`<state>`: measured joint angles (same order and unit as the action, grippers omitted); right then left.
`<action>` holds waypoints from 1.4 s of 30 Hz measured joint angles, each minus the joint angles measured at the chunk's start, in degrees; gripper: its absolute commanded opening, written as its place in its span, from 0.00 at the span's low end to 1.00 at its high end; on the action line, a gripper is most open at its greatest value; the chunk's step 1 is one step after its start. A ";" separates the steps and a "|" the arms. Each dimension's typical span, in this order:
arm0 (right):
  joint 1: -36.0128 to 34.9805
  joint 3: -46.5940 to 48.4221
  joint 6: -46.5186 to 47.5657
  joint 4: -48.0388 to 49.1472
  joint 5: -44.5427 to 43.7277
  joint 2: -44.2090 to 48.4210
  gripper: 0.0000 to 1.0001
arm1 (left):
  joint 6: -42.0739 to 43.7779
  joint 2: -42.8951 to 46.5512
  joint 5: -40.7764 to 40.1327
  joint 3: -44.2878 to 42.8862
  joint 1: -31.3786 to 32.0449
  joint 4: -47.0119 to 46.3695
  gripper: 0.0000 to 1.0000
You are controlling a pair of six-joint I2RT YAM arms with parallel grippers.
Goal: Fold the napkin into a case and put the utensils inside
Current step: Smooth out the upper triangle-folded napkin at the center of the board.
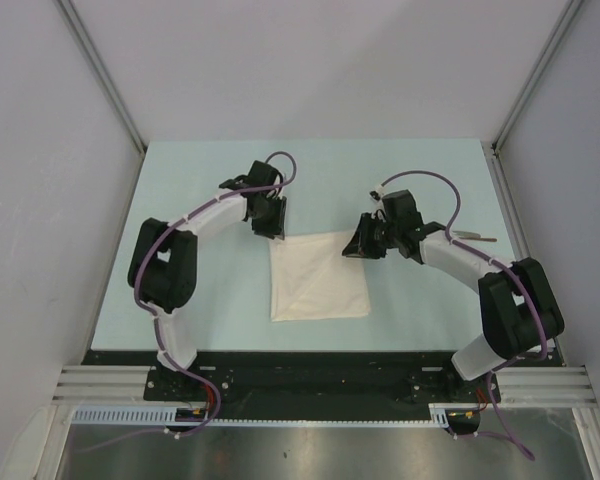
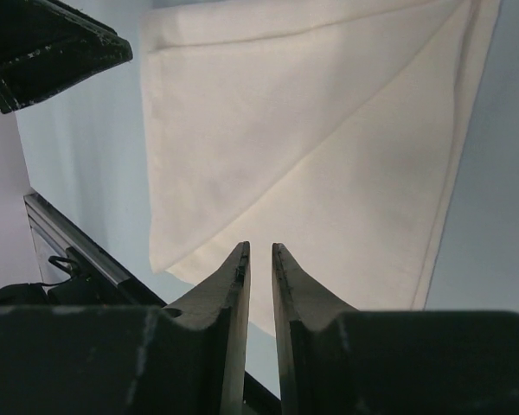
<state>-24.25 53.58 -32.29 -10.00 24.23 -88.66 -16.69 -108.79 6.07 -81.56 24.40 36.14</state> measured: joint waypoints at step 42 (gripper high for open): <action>1.64 6.19 -2.12 4.70 2.36 -13.35 0.22 | 1.55 -4.33 1.27 1.22 -3.10 -1.81 0.06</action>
<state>-22.61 59.77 -34.41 -5.30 26.59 -102.02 -15.14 -113.12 7.33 -80.34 21.30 34.33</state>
